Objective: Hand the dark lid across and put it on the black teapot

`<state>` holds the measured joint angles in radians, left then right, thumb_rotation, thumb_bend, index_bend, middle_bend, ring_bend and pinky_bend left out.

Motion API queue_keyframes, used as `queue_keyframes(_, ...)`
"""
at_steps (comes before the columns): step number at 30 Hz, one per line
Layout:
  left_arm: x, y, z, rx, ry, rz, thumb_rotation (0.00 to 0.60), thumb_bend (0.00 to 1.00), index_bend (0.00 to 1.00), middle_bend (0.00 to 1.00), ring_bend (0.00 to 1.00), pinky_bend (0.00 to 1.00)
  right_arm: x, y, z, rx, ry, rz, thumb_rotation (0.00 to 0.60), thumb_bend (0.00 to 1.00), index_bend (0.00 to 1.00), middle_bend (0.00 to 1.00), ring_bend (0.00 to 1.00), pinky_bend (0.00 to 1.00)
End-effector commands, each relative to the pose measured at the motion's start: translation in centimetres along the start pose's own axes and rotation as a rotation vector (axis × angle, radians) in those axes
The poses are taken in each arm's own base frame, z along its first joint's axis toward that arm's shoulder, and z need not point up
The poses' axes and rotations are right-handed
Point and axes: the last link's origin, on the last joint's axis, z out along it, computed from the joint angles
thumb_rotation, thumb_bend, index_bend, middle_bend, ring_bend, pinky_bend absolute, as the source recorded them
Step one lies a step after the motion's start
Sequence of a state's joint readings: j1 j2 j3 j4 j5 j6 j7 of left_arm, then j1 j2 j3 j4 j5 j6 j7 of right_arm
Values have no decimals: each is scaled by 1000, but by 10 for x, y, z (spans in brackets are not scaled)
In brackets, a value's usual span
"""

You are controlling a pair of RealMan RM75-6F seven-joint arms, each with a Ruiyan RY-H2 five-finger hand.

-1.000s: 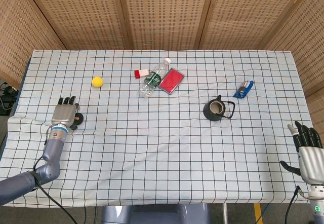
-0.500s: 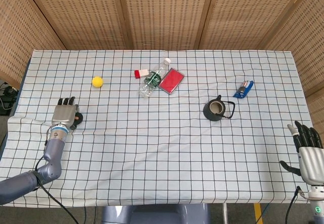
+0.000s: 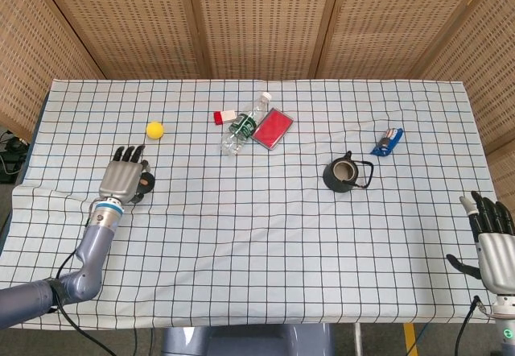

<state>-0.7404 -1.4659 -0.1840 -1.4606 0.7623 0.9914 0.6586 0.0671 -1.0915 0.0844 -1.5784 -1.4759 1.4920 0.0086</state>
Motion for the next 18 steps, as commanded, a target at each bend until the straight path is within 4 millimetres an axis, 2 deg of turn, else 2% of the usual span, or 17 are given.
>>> queue_keyframes(1,18,21,0,-38,32,13,600,277,399,0,0,0,0,0,0,-1,-2,2,600,160,6,0,0,0)
queue_keyframes(9,42,99,18,-116,56,-2,600,277,395,0,0,0,0,6,4,-18,-10,19,600,161,6,0,0,0)
queue_keyframes(18,47,164,35,-141,50,89,600,277,390,0,0,0,2,13,6,-39,-10,35,600,161,6,0,0,0)
